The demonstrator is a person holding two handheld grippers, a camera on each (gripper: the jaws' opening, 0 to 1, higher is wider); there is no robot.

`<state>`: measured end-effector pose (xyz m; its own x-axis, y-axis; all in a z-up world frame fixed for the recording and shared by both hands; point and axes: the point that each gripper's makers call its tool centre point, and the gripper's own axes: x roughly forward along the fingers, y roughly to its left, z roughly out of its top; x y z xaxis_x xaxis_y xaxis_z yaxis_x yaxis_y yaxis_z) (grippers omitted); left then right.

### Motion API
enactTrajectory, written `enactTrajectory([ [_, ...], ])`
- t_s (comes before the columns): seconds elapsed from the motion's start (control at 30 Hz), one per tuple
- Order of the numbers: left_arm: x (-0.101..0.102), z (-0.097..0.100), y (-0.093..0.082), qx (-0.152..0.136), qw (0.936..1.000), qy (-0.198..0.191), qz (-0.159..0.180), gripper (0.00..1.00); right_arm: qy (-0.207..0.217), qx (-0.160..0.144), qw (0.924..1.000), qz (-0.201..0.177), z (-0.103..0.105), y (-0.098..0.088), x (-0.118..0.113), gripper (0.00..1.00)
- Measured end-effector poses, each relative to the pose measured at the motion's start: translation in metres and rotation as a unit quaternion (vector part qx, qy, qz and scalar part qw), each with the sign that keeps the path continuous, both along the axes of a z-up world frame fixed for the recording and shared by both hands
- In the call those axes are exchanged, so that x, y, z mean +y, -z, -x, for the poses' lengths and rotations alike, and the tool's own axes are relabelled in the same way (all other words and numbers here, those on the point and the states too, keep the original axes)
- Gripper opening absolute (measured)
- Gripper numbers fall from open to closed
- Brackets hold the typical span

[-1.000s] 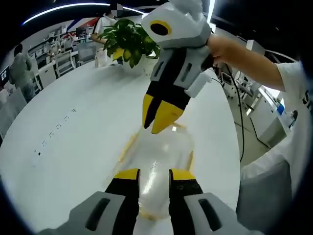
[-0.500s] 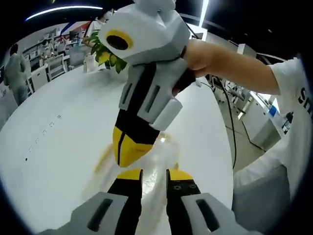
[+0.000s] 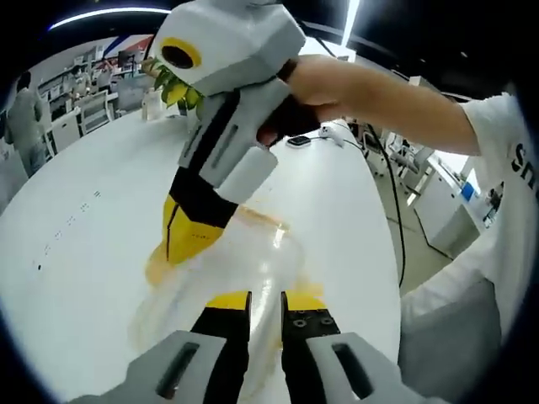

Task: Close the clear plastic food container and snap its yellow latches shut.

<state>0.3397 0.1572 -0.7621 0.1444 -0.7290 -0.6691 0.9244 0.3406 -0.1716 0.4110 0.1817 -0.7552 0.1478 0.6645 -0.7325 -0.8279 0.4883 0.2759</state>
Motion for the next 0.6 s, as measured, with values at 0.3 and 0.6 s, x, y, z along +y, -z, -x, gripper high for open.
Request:
enactTrajectory([
  [0.3, -0.001, -0.001, 0.0, 0.005, 0.9999, -0.01, 0.011, 0.06, 0.025, -0.009, 0.9996, 0.013, -0.016, 0.009, -0.002, 0.0],
  [0.6, -0.002, -0.002, -0.002, -0.005, 0.9999, -0.002, 0.011, 0.08, 0.037, 0.011, 0.9991, 0.015, -0.016, 0.017, -0.006, 0.0],
])
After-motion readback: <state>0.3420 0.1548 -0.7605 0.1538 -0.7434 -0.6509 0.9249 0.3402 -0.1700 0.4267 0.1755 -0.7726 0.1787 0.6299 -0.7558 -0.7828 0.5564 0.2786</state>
